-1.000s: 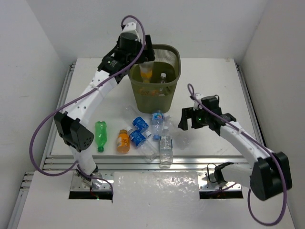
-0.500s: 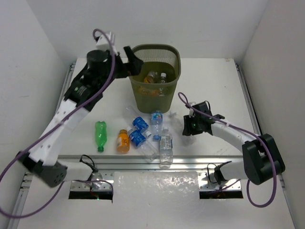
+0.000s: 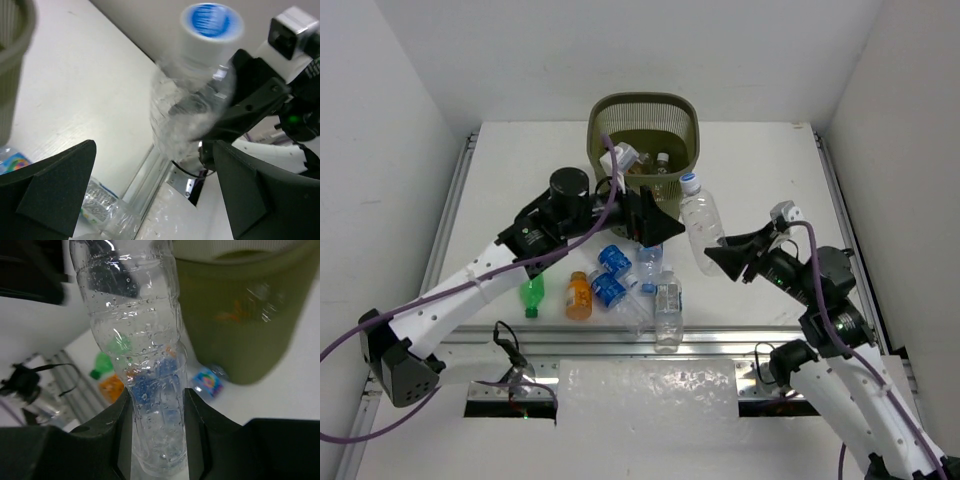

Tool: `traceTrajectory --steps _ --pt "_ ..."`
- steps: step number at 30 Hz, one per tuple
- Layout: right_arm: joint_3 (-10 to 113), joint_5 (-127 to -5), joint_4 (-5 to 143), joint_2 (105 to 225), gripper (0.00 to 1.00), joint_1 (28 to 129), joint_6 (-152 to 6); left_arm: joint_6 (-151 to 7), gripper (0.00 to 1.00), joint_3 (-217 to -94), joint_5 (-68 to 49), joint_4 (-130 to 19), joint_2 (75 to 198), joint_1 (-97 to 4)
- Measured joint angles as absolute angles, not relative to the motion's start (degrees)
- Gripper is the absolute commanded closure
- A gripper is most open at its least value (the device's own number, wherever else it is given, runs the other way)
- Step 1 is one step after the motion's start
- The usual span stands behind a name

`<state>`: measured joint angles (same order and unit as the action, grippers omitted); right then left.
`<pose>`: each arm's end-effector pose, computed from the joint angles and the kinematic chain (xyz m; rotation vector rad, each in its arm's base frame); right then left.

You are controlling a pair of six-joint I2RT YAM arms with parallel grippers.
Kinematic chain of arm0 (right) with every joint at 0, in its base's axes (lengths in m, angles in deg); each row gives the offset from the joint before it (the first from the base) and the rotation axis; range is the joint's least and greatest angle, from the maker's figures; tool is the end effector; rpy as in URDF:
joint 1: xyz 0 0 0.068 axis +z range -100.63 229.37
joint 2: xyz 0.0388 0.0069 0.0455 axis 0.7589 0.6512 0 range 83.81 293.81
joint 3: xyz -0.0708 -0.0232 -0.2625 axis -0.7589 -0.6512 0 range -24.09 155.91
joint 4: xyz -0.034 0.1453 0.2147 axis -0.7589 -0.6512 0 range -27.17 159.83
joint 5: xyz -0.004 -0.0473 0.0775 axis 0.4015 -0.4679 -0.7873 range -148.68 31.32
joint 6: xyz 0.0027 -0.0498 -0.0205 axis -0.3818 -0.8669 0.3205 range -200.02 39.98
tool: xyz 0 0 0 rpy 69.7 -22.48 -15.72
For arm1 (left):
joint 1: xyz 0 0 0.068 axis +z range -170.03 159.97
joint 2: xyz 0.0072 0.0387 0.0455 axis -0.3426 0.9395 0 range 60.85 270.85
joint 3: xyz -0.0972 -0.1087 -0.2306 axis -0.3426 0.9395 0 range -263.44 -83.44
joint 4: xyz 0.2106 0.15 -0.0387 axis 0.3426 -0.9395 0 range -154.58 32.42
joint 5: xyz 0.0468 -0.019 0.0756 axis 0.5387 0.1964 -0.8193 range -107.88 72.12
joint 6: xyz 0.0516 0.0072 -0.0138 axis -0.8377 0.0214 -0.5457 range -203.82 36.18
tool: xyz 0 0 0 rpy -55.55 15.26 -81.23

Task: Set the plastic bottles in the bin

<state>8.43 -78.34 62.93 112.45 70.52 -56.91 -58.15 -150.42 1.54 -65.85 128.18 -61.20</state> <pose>0.1225 0.0603 0.3108 -0.2459 1.6744 0.8649 0.1954 -0.1866 0.3994 0.5149 1.7817 -1.1311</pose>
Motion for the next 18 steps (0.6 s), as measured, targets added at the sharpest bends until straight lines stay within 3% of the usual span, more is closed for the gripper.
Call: traceTrajectory --steps 7,10,11,13,14,15,18 --pt "9.7 -95.0 73.0 114.7 0.85 70.2 -51.8 -56.6 0.02 -150.0 11.6 -56.4 129.2 -62.1" --pt "10.3 -99.6 75.8 117.0 0.84 70.3 -49.8 -54.9 0.22 -149.7 15.5 -50.7 129.5 -62.3" --pt "10.4 -101.0 76.9 117.6 0.83 70.5 -48.9 -54.6 0.49 -149.5 16.5 -49.2 129.6 -62.3" --pt "10.6 -102.7 78.7 118.4 0.67 70.4 -47.3 -53.7 0.81 -149.6 18.6 -46.7 130.0 -62.4" --pt "10.8 -103.1 79.3 118.8 0.54 70.3 -46.8 -53.6 1.00 -149.6 18.8 -46.1 130.1 -62.4" --pt "10.9 -103.3 79.7 119.0 0.02 70.2 -45.9 -53.8 1.00 -149.9 19.1 -45.9 130.5 -62.4" --pt "12.2 -102.2 77.7 118.6 0.01 70.3 -45.5 -54.9 1.00 -153.4 15.6 -49.9 132.1 -62.4"
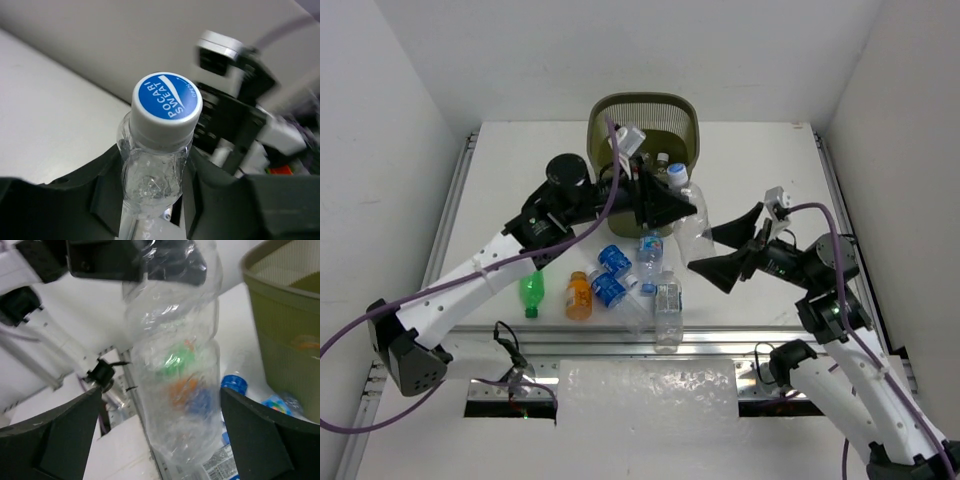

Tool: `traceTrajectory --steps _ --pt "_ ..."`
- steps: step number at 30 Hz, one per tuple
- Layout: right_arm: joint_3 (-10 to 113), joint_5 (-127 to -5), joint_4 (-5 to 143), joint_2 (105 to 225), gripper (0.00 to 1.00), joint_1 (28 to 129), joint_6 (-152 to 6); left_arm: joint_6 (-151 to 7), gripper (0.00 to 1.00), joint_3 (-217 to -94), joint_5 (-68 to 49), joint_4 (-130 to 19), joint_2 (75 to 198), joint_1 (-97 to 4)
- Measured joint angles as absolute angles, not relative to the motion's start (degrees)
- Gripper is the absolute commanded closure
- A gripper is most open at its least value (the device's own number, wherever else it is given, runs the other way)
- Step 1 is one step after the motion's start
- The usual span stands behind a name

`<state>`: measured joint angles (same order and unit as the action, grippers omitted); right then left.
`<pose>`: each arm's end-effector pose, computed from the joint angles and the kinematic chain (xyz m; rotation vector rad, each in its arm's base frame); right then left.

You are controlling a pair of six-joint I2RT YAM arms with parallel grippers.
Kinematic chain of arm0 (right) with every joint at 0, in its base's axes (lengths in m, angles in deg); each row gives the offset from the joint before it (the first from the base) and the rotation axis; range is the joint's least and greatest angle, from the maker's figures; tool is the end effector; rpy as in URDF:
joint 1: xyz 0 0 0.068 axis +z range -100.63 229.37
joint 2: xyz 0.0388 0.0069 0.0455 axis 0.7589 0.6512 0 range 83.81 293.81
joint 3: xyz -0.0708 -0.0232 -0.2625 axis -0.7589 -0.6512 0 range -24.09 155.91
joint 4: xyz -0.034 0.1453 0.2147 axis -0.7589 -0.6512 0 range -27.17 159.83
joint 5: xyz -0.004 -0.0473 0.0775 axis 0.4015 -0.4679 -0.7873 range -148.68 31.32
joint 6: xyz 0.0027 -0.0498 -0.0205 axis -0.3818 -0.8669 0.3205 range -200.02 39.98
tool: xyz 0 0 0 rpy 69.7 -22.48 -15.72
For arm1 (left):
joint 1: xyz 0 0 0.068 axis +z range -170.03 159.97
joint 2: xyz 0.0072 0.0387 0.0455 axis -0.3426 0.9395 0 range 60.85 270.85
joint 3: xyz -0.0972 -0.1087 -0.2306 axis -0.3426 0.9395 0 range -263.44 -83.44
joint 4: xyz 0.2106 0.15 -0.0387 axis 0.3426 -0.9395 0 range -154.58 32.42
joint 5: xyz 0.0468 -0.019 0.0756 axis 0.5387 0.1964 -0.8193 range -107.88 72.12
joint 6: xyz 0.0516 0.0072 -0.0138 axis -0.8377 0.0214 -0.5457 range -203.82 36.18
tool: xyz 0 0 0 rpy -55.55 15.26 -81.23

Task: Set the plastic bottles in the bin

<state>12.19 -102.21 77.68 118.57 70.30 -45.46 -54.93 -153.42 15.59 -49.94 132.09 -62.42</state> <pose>0.1266 0.0747 0.3468 -0.5032 1.5142 1.3024 0.1968 -0.2062 0.4295 0.7067 1.4930 -1.4027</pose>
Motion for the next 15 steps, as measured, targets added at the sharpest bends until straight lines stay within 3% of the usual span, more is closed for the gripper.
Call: traceTrajectory --steps 5,9,10,13,14,15 --pt "19.8 -83.5 60.7 117.4 0.01 70.5 -46.7 -58.0 1.00 -170.5 -9.1 -67.2 136.9 -63.0" --pt "23.3 -73.7 50.1 119.6 0.01 70.5 -47.3 -62.0 1.00 -182.1 -24.2 -72.0 141.2 -59.8" --pt "23.3 -72.5 48.1 120.3 0.01 70.5 -47.4 -62.6 0.95 -185.0 -25.8 -72.5 142.9 -57.7" --pt "20.9 -71.6 43.9 122.2 0.01 70.5 -47.1 -64.2 0.65 -189.4 -29.2 -73.9 146.9 -53.2" --pt "19.7 -72.0 42.9 122.7 0.01 70.5 -46.7 -64.5 0.42 -190.2 -29.5 -74.4 148.4 -52.2" --pt "18.4 -72.6 42.4 123.3 0.01 70.5 -46.0 -65.0 0.32 -191.2 -30.0 -75.0 150.1 -51.1"
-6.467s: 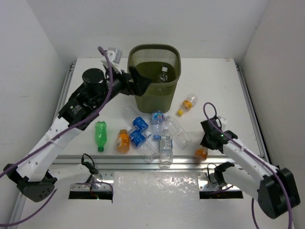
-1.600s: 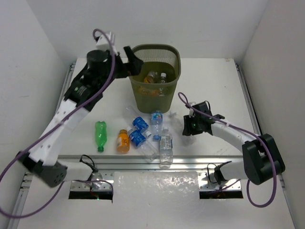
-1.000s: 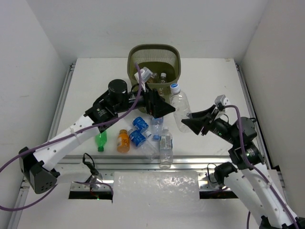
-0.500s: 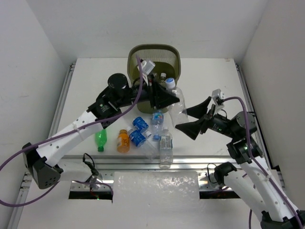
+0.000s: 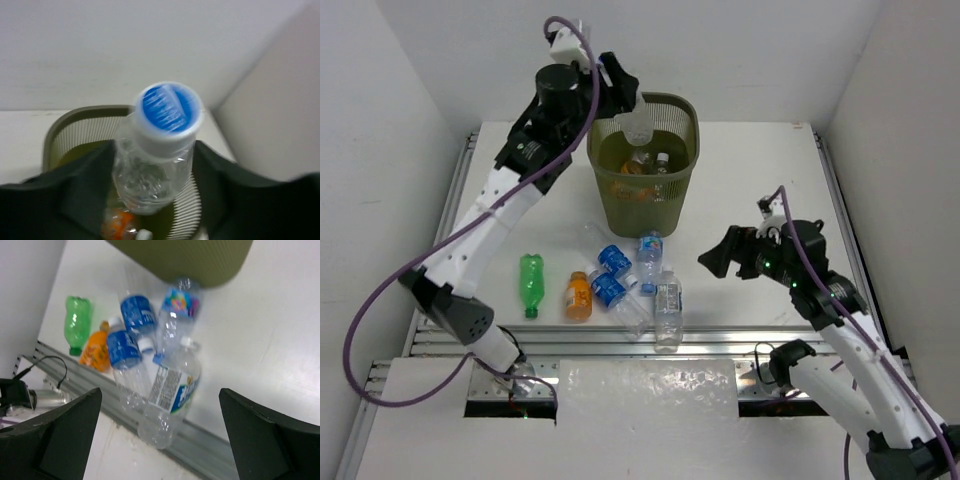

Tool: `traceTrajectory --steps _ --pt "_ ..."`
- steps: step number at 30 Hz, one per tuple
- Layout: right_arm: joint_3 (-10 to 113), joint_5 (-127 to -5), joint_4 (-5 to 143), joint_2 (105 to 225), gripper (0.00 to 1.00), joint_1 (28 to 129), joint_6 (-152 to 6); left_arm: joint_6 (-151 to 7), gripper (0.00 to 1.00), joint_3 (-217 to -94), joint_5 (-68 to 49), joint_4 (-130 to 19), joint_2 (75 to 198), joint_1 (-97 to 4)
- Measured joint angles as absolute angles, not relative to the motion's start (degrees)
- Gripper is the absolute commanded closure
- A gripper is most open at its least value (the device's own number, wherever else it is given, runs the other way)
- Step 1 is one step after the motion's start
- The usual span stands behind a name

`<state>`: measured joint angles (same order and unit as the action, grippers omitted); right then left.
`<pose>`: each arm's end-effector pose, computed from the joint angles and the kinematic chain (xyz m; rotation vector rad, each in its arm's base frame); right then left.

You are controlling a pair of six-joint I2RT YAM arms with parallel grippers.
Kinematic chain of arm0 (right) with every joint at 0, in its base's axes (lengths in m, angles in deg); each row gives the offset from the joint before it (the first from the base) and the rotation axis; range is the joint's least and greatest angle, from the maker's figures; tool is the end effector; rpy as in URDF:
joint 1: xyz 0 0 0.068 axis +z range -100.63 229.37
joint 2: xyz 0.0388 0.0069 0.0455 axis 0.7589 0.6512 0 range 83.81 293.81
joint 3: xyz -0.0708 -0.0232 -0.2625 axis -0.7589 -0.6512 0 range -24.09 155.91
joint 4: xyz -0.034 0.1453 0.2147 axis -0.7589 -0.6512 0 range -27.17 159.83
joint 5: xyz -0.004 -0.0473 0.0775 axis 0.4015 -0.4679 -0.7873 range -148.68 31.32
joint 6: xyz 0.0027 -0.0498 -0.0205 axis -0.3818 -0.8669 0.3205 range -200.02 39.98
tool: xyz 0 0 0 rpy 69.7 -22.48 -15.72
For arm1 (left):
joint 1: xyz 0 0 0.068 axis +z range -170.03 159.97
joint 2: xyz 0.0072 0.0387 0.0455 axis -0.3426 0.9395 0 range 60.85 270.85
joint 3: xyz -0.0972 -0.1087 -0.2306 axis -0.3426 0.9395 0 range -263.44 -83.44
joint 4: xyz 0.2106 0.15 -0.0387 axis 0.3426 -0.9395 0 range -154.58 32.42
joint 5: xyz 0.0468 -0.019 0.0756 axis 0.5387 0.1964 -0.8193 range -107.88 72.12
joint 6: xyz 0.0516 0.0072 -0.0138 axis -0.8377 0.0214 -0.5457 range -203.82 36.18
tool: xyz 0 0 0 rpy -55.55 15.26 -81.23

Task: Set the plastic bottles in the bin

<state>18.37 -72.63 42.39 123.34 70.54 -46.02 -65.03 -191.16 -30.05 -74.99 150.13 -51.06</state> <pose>0.1430 0.0647 0.3090 0.0699 2.0897 0.8469 0.2942 -0.1683 0.5138 -0.0021 1.5768 -0.5207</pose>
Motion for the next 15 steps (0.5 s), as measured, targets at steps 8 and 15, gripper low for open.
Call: traceTrajectory --steps 8,15 --pt "10.5 -69.4 43.3 134.0 0.01 79.3 -38.8 -65.3 0.00 -193.2 -30.7 -82.3 160.7 -49.3" --pt "10.4 -61.1 49.5 150.4 0.01 95.6 -34.2 -64.0 0.00 -189.1 -32.4 -85.1 155.1 -49.4"
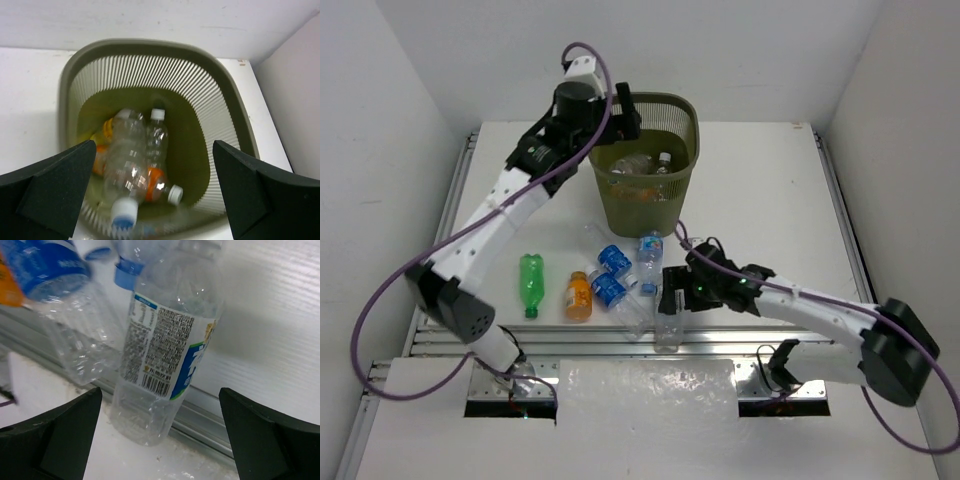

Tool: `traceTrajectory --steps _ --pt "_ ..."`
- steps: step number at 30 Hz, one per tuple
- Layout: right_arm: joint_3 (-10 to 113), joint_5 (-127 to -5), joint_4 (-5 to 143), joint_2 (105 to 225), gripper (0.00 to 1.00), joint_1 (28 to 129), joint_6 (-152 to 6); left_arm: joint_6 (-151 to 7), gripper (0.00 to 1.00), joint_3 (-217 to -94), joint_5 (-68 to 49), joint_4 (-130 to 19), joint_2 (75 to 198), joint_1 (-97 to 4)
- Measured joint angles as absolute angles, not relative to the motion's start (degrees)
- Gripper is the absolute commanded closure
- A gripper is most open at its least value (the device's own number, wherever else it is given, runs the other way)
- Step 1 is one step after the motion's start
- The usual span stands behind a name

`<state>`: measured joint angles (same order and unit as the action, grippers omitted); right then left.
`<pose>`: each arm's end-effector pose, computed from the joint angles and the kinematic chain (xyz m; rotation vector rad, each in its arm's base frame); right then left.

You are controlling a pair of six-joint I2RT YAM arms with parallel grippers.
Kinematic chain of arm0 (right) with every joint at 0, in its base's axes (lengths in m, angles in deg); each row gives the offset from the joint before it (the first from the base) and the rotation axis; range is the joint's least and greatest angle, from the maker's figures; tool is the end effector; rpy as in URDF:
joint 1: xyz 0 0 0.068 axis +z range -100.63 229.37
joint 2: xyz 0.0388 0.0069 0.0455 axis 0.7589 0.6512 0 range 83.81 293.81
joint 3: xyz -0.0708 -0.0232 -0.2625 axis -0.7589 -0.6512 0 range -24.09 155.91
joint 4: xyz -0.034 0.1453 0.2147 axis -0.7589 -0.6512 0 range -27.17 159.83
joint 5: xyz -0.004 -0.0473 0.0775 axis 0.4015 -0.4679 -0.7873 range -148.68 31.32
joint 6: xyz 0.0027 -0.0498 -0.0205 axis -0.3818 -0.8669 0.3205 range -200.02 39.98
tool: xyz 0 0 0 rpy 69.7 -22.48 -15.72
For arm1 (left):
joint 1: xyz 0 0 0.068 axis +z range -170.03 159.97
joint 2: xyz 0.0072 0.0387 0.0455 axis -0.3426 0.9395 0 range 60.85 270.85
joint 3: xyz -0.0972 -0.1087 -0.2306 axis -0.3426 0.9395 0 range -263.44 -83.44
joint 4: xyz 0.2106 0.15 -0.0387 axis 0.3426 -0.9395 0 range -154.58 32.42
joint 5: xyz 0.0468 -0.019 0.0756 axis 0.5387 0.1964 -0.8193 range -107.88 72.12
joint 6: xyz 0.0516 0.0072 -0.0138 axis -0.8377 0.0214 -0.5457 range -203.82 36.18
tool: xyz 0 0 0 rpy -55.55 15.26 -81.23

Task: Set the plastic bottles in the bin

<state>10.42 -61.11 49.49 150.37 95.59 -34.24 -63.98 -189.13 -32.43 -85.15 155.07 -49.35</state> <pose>0.1520 0.1609 0.1898 -0.0291 2.6322 0.6836 0.3285 -0.1743 0.4542 -0.0242 1.8580 -0.3641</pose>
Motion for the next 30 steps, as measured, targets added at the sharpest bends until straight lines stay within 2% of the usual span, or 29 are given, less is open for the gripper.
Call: traceTrajectory --steps 4,6,7,8,11,12,15,18,24,30 --pt "10.7 -56.9 51.6 158.5 0.06 99.5 -32.6 -63.6 0.00 -178.5 -32.6 -85.2 142.3 -49.4" --pt "10.8 -54.6 51.8 161.6 0.14 100.6 -32.3 -63.3 0.00 -174.4 -32.6 -85.1 136.8 -49.4" --pt "10.8 -53.7 51.8 163.0 0.32 100.9 -32.2 -63.0 0.00 -171.6 -32.6 -85.0 133.2 -49.4" --pt "10.8 -53.1 51.8 163.8 0.41 101.0 -32.1 -62.9 0.00 -170.4 -32.6 -85.3 131.6 -49.4" --pt "10.5 -50.6 51.8 163.9 0.65 101.2 -31.8 -62.3 0.00 -164.0 -30.7 -83.9 126.1 -49.4" --pt "10.0 -49.4 51.8 162.9 0.68 101.3 -32.0 -62.1 0.00 -161.4 -29.0 -83.8 124.4 -49.4" --pt "7.4 -47.5 51.8 154.9 0.71 101.3 -33.7 -61.2 0.00 -155.0 -22.0 -82.8 121.9 -49.8" --pt "4.9 -47.8 52.9 141.6 0.71 101.3 -38.0 -60.3 0.00 -149.0 -13.2 -80.3 120.6 -52.3" --pt "4.6 -57.2 59.8 119.1 0.72 101.3 -47.8 -57.4 0.00 -139.8 2.7 -68.1 119.6 -62.4" --pt "6.7 -66.0 62.7 115.1 0.73 101.3 -51.8 -53.0 0.00 -136.8 11.0 -55.7 122.2 -64.3"
